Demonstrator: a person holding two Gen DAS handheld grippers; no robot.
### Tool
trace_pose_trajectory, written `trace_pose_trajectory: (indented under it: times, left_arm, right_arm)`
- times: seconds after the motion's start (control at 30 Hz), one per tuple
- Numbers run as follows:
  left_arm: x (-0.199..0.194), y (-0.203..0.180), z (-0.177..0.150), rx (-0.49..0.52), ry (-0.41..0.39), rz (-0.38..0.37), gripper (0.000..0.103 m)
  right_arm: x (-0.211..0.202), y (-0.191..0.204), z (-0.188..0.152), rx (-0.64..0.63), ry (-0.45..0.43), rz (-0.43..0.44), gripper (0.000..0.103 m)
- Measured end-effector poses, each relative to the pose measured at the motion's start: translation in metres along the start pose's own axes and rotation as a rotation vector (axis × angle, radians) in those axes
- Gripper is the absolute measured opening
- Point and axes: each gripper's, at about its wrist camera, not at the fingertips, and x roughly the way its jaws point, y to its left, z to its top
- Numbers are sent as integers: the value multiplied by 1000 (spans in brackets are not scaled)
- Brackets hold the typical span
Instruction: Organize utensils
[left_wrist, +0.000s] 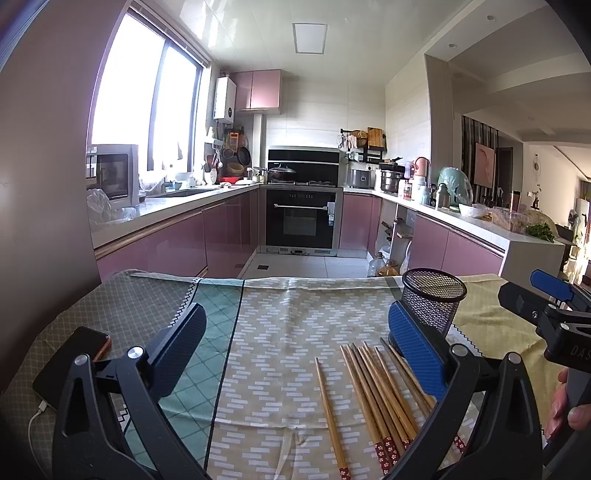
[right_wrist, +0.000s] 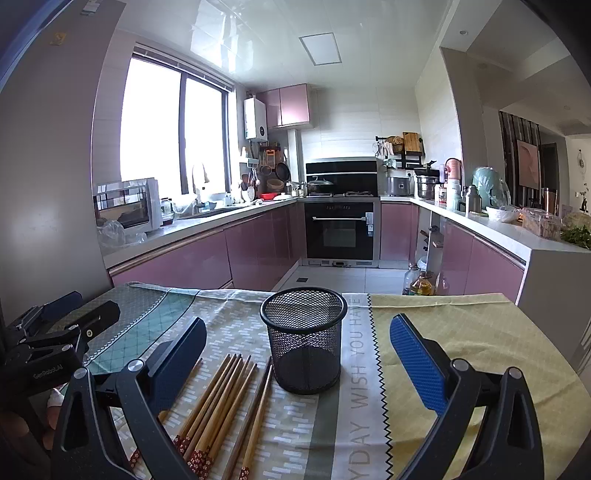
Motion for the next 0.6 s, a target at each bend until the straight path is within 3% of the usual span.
trace_pose_trajectory:
  times: [0.37, 0.6]
  left_arm:
    - [7, -1, 0, 11, 34, -1, 97]
    - [22, 0, -7, 40, 119, -17, 97]
  right_arm:
    - [8, -3, -4, 8, 40, 27, 96]
    - [34, -4, -19, -3, 202, 60, 96]
